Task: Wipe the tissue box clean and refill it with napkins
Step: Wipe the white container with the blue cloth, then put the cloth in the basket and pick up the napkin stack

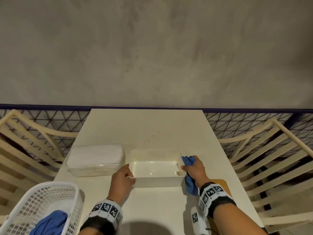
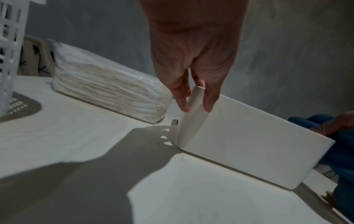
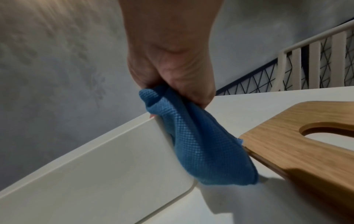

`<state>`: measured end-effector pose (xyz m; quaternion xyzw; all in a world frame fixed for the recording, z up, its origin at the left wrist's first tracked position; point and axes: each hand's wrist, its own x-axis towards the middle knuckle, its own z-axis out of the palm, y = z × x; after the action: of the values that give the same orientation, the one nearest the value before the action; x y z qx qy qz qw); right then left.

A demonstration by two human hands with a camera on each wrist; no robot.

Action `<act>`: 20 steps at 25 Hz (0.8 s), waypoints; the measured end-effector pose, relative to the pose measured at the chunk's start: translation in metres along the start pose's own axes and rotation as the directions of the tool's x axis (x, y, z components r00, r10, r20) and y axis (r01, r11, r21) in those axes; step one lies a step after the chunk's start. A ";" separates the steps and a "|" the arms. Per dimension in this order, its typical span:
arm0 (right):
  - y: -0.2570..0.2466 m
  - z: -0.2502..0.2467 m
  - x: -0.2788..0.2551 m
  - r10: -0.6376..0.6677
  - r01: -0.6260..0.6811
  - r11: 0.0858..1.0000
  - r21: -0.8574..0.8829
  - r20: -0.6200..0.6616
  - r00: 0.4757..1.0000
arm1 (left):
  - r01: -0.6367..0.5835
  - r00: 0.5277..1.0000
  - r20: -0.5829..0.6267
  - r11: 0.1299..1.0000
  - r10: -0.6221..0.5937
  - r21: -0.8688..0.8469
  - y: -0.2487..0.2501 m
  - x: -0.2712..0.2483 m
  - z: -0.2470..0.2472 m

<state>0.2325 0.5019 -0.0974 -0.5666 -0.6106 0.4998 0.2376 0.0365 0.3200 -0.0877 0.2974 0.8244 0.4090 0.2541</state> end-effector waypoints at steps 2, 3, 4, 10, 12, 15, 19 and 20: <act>0.006 -0.001 0.000 -0.011 0.010 0.999 0.044 0.017 1.000 | 0.028 1.000 -0.004 0.998 -0.029 -0.053 0.001 -0.004 0.003; 0.007 -0.004 -0.002 -0.024 0.023 0.998 0.057 0.025 0.999 | 0.023 1.000 -0.013 0.997 -0.024 -0.074 0.002 -0.006 0.003; 0.005 -0.008 -0.007 -0.045 0.044 0.998 0.054 0.018 0.999 | 0.008 1.000 -0.019 0.996 -0.010 -0.092 0.002 -0.006 0.003; -0.027 -0.035 -0.080 -0.180 0.190 0.955 0.228 -0.064 0.982 | -0.203 0.976 -0.088 0.977 0.197 -0.069 0.019 -0.043 0.002; -0.043 -0.028 -0.110 -0.144 0.110 0.916 0.386 0.060 0.988 | -0.083 0.978 0.162 0.958 0.130 -0.273 0.038 -0.074 0.008; -0.062 -0.009 -0.147 -0.180 0.037 0.857 0.514 0.230 0.957 | 0.197 0.862 0.489 0.800 0.134 -0.566 0.047 -0.110 0.006; -0.074 0.031 -0.164 -0.337 0.198 0.911 0.363 0.374 0.864 | 0.023 0.996 0.085 0.797 0.036 -0.603 0.037 -0.135 -0.056; -0.081 0.048 -0.169 -0.371 0.260 0.919 0.297 0.420 0.828 | -0.057 0.998 -0.053 0.854 0.035 -0.517 0.032 -0.141 -0.080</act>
<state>0.1961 0.3400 0.0019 -0.2886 -0.6738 0.6415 0.2261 0.0903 0.1950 0.0065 0.2291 0.6818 0.6276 0.2977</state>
